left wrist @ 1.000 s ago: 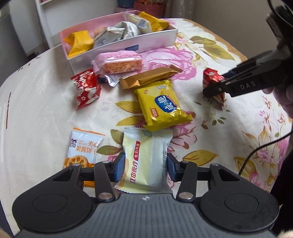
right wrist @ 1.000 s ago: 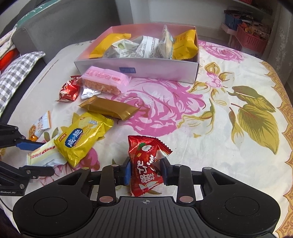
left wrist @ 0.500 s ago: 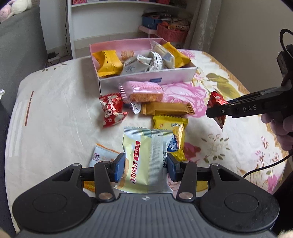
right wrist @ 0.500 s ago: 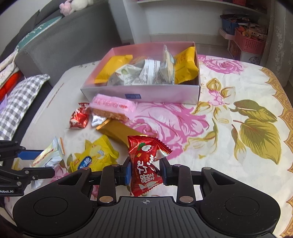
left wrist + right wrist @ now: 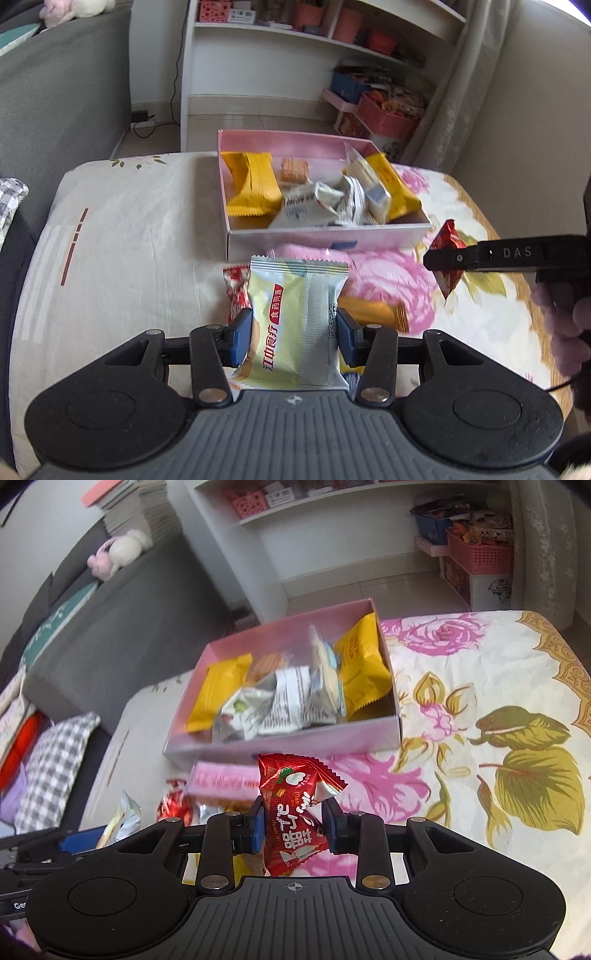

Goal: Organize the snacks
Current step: 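Carry white packet with left gripper and red candy with right gripper over box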

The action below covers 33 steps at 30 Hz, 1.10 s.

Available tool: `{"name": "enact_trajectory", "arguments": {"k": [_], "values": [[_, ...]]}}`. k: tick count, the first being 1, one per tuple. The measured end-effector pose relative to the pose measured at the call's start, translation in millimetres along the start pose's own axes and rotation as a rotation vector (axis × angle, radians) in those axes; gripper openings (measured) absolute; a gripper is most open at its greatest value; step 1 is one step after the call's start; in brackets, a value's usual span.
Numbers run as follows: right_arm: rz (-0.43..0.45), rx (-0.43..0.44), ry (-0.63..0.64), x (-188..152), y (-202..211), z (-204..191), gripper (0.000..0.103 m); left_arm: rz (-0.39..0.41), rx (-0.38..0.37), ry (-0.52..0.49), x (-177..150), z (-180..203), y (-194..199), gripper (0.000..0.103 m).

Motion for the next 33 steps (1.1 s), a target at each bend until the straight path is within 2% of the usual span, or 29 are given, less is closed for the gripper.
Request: {"name": "enact_trajectory", "arguments": {"k": [5, 9, 14, 23, 30, 33], "values": [[0.041, 0.029, -0.061, 19.8, -7.3, -0.6, 0.030, -0.009, -0.007, 0.075, 24.8, 1.0, -19.3, 0.043], [0.083, 0.056, -0.079, 41.1, -20.3, -3.6, 0.030, 0.014, 0.018, 0.071, 45.5, 6.1, -34.0, 0.043], [0.127, 0.103, -0.126, 66.9, -40.7, 1.2, 0.030, 0.052, 0.006, 0.099, 68.8, 8.2, -50.0, 0.043], [0.177, 0.185, -0.208, 90.9, -88.3, 17.3, 0.030, 0.106, 0.011, 0.081, 88.0, 12.2, -86.4, 0.043], [0.192, 0.177, -0.184, 97.7, -111.5, 27.2, 0.030, 0.106, 0.053, 0.063, 99.5, 14.4, -115.0, 0.043], [0.210, 0.120, -0.131, 102.4, -114.9, 25.6, 0.029, 0.122, 0.077, 0.043, 103.0, 16.0, -122.3, 0.043]]}}
Point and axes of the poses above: each gripper's, at about its wrist camera, not at the fingertips, and y roughly against the way its jaws point, z to its right, x to its top, the point moved 1 cm from there along -y, roughly the way its jaws point, and after that the axes turned 3 degrees about x, right-handed, at the moved point
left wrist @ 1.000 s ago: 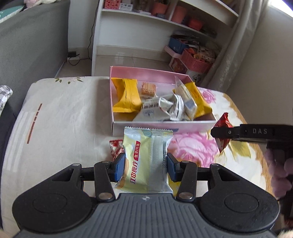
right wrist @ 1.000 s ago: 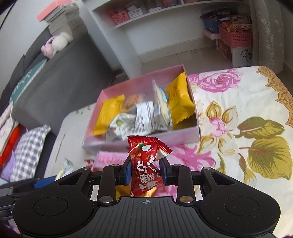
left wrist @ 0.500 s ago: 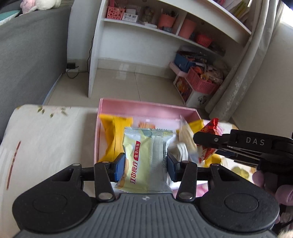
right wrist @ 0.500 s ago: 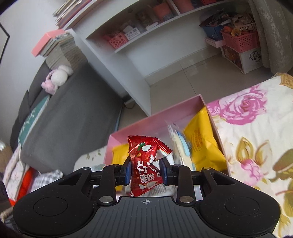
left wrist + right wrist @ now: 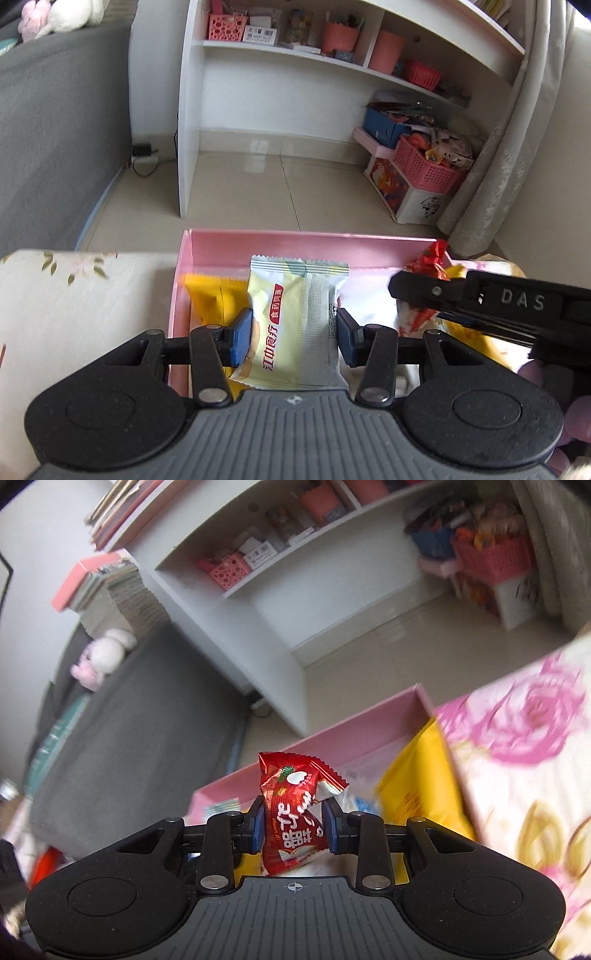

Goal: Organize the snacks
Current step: 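Carry white packet with left gripper and red candy with right gripper over box, then open both grippers to drop white packet and red candy into box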

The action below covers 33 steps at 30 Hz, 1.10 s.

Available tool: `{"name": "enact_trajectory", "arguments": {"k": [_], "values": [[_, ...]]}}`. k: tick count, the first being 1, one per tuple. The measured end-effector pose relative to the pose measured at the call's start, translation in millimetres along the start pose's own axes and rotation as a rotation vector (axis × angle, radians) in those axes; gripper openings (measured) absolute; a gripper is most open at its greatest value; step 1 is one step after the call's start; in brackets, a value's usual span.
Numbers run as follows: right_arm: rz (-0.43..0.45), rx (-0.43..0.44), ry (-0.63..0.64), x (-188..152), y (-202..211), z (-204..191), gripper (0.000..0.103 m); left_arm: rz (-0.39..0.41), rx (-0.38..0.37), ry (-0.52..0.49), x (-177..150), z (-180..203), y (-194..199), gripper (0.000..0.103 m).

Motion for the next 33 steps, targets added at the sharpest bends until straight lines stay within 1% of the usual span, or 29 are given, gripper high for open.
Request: {"name": "enact_trajectory", "arguments": {"k": [3, 7, 10, 13, 16, 17, 19, 20, 23, 25, 26, 28, 30, 32, 33], "values": [[0.007, -0.006, 0.019, 1.2, -4.0, 0.9, 0.027, 0.017, 0.018, -0.019, 4.9, 3.2, -6.4, 0.044], [0.022, -0.025, 0.046, 2.8, -7.2, -1.4, 0.027, 0.016, 0.054, -0.053, 7.5, 8.4, -12.9, 0.044], [0.028, -0.025, 0.044, 3.8, -8.0, -0.6, 0.027, 0.014, 0.069, -0.074, 10.6, 10.3, -18.2, 0.044], [0.031, -0.018, 0.038, 3.9, -7.3, 0.7, 0.027, 0.017, 0.068, -0.074, 12.5, 8.5, -19.9, 0.044], [0.043, -0.002, 0.015, 5.2, -4.2, 2.9, 0.029, 0.028, 0.031, -0.053, 11.6, 4.1, -17.6, 0.046], [0.050, 0.010, 0.008, 5.7, -2.4, 3.1, 0.034, 0.031, 0.020, -0.042, 10.6, 2.2, -16.7, 0.047], [0.060, 0.030, -0.009, 7.6, 1.8, 4.6, 0.036, 0.050, 0.013, -0.040, 7.6, 1.1, -12.1, 0.056], [0.065, 0.036, -0.015, 8.3, 4.1, 4.4, 0.039, 0.060, 0.013, -0.045, 6.4, 1.2, -9.2, 0.062], [0.071, 0.058, -0.038, 9.5, 12.4, 3.3, 0.052, 0.063, 0.012, -0.040, 6.6, 1.7, -3.4, 0.068], [0.064, 0.068, -0.052, 9.9, 18.7, 2.6, 0.054, 0.059, -0.006, -0.018, 5.9, -0.9, 3.0, 0.074], [0.062, 0.069, -0.053, 9.8, 22.1, 2.0, 0.054, 0.060, -0.012, -0.010, 5.0, -1.6, 6.8, 0.076], [0.064, 0.062, -0.053, 8.9, 30.4, -0.5, 0.055, 0.064, -0.016, -0.006, 2.9, -2.6, 15.0, 0.077], [0.062, 0.057, -0.058, 8.2, 38.8, -3.2, 0.064, 0.065, -0.016, -0.007, 1.0, -2.5, 22.5, 0.080], [0.053, 0.059, -0.062, 8.2, 46.9, -6.8, 0.070, 0.068, -0.013, -0.008, -1.1, -2.7, 32.2, 0.082], [0.049, 0.059, -0.061, 7.8, 51.0, -9.3, 0.071, 0.071, -0.010, -0.010, -2.0, -3.0, 36.7, 0.083]]}}
Point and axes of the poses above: each gripper's, at about its wrist camera, not at the fingertips, and y roughly against the way its jaws point, z to its right, x to its top, the point moved 1 cm from there along -y, roughly the way its jaws point, and after that the axes turned 3 degrees about x, right-handed, at the moved point
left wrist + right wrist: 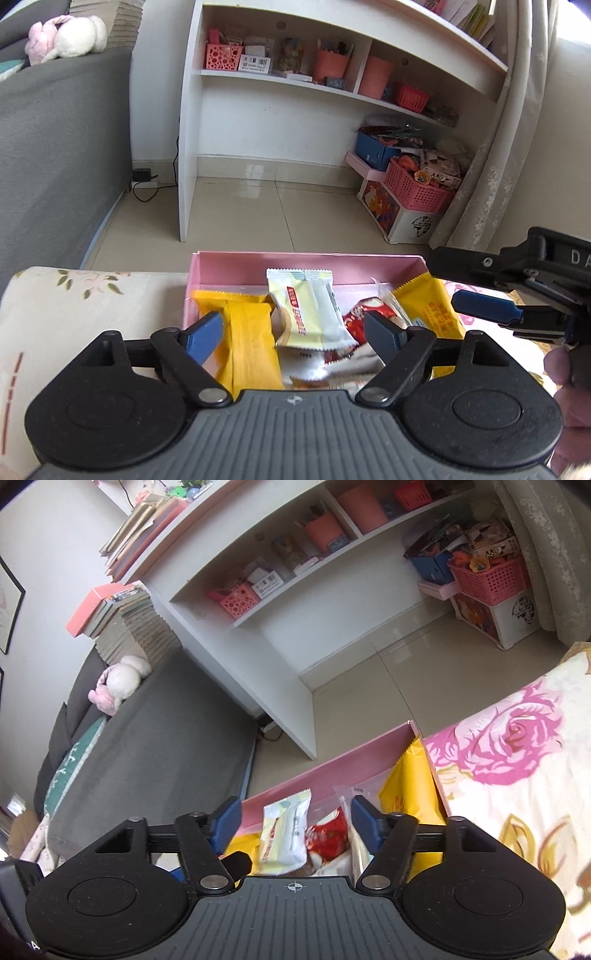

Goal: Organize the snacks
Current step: 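Open both grippers to drop white packet and red candy into box, then withdraw both grippers from box back toward the remaining snacks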

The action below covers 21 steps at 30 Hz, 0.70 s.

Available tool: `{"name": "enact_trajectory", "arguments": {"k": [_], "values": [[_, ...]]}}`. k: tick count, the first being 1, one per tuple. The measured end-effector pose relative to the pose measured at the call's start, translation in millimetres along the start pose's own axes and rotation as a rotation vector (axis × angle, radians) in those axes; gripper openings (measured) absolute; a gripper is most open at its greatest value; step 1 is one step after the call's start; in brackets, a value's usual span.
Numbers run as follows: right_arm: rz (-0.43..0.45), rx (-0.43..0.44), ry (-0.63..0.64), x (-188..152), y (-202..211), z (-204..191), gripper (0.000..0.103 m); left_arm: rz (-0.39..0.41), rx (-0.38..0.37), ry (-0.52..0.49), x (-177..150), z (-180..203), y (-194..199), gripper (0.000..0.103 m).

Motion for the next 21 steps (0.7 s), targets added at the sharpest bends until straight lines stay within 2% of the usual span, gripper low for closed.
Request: {"name": "enact_trajectory", "arguments": {"k": [3, 5, 9, 15, 21], "values": [[-0.005, -0.005, 0.013, -3.3, 13.0, -9.3, 0.078, 0.014, 0.009, -0.016, -3.9, 0.1, 15.2, 0.087], [-0.015, -0.010, 0.026, -6.4, 20.5, -16.0, 0.079, 0.015, 0.013, -0.023, -6.1, 0.1, 23.9, 0.090], [-0.039, -0.041, 0.059, -16.2, 36.5, -28.2, 0.091, 0.012, 0.016, -0.020, -14.0, -3.6, 40.0, 0.098], [-0.089, -0.089, 0.081, -36.8, 54.5, -38.8, 0.093, 0.007, 0.014, -0.016, -30.6, -12.8, 65.0, 0.102], [-0.119, -0.123, 0.087, -63.2, 71.7, -43.4, 0.097, -0.030, 0.038, -0.039, -49.9, -23.7, 85.0, 0.103]]}}
Point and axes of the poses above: each gripper's, at about its wrist camera, not at the fingertips, and y roughly against the way its jaws point, z to its right, x to its top, the point moved 1 cm from there along -y, roughly the way its jaws point, and after that the axes turned 3 degrees about x, right-handed, at the moved point
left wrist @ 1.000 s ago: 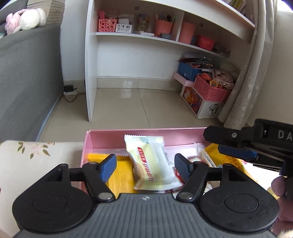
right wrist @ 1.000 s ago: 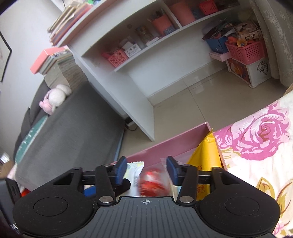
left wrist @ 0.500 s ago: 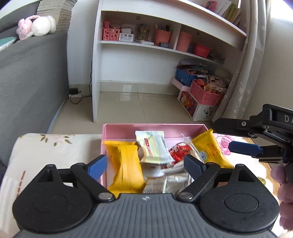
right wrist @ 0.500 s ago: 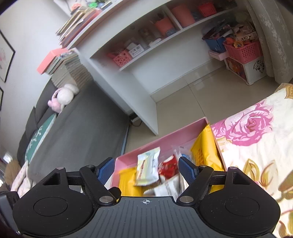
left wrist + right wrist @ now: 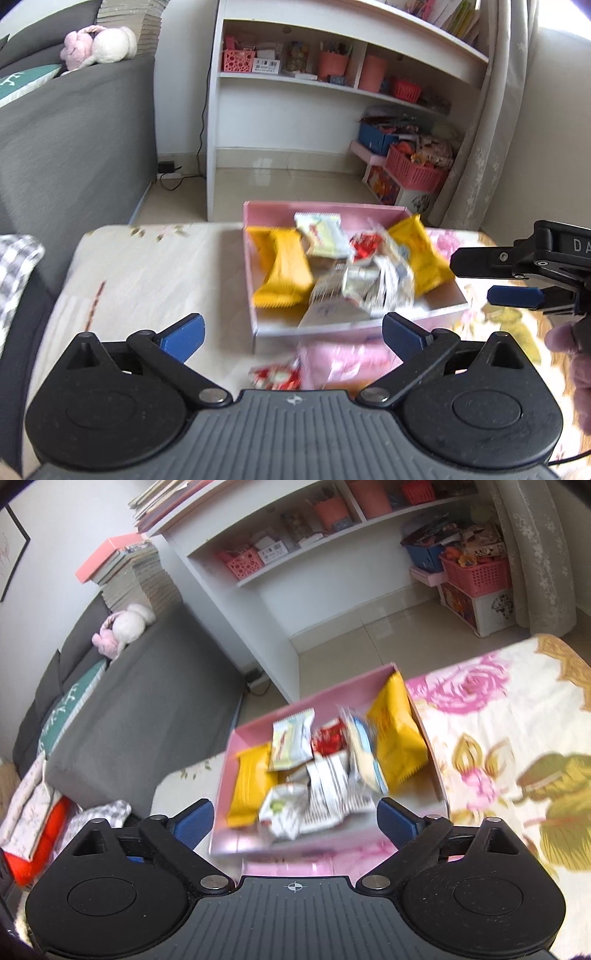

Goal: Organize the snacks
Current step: 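Withdraw both grippers from box back toward the remaining snacks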

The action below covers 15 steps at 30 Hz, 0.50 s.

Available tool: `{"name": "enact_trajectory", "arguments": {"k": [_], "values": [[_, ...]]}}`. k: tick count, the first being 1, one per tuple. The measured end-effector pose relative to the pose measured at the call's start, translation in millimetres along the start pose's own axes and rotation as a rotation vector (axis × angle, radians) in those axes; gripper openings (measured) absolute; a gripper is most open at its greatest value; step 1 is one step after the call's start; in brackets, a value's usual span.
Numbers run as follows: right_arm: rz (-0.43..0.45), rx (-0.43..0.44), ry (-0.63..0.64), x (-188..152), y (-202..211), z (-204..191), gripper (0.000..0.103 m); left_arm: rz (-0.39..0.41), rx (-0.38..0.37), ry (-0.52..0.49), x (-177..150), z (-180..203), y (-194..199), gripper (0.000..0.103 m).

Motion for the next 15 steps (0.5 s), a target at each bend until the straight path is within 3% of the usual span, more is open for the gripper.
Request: {"name": "enact_trajectory", "arguments": {"k": [10, 15], "values": [[-0.123, -0.065, -0.042, -56.9, 0.9, -6.5, 0.097, -0.044, 0.049, -0.027, -45.4, -21.6, 16.2, 0.103], [-0.136, -0.077, -0.085, -68.8, 1.8, -4.6, 0.097, -0.106, 0.015, -0.055, -66.2, -28.9, 15.8, 0.103]]}}
Point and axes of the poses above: each gripper's, at about its wrist camera, not at the fingertips, and y roughly against the way its jaws point, z to its right, x to its top, the point moved 1 cm from there along -y, roughly the way its jaws point, and after that the axes turned 3 degrees about x, right-handed, at the moved point
